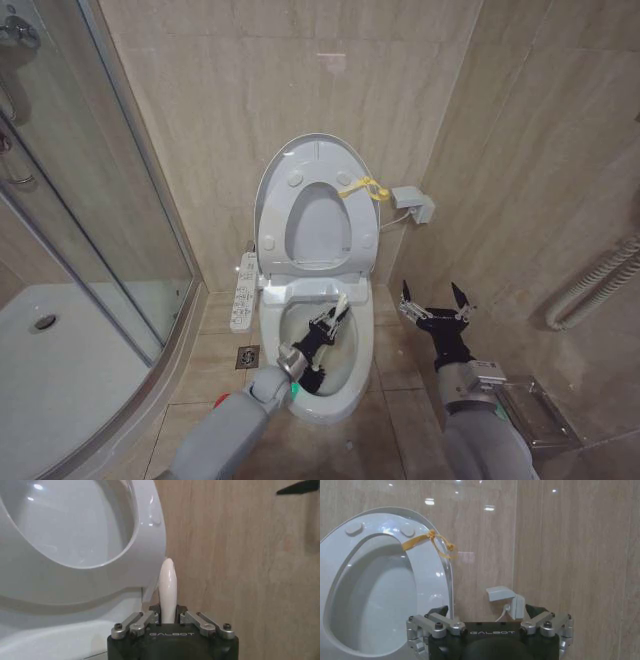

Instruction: Open the toilet lid, clean the toilet bowl with a toilet brush, close the toilet lid, and flush.

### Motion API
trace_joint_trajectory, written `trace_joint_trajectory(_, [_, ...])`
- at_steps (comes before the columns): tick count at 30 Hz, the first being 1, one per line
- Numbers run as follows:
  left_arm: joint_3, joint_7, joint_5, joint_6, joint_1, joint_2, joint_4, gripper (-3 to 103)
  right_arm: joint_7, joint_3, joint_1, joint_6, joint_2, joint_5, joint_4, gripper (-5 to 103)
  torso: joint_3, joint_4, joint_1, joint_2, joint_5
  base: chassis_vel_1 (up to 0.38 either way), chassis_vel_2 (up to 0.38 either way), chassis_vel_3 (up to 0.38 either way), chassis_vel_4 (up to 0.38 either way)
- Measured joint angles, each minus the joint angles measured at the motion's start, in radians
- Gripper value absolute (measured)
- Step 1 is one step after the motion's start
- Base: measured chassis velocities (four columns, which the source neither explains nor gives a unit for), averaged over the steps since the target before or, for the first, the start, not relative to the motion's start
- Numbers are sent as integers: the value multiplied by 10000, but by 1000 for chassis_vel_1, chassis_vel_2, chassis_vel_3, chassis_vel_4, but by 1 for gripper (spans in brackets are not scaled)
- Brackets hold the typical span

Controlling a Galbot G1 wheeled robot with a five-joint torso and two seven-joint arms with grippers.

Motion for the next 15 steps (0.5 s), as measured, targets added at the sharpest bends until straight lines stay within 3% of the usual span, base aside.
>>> trace_joint_trajectory(10, [-636, -289, 34, 279, 1328, 984, -1603, 18, 0, 0, 0, 0, 0, 0, 0, 100, 3, 5, 0, -2, 6, 0, 0, 0, 0])
trace_joint_trajectory(12, [-791, -332, 41, 394, 1653, 1230, -1939, 18, -2, -3, -1, 0, -1, 1, 0, 100, 11, 20, 5, -7, 4, 0, 0, 0, 0])
trace_joint_trajectory(13, [-903, -337, 42, 399, 1750, 1317, -2140, 18, -1, -1, 1, 0, -1, 0, 0, 100, 7, 5, 4, -6, 2, 0, 0, 0, 0])
trace_joint_trajectory(15, [-1019, -339, 42, 405, 1893, 1452, -2378, 18, 0, 0, 1, 0, 0, 0, 0, 100, 5, 4, 2, -6, 2, 0, 0, 0, 0])
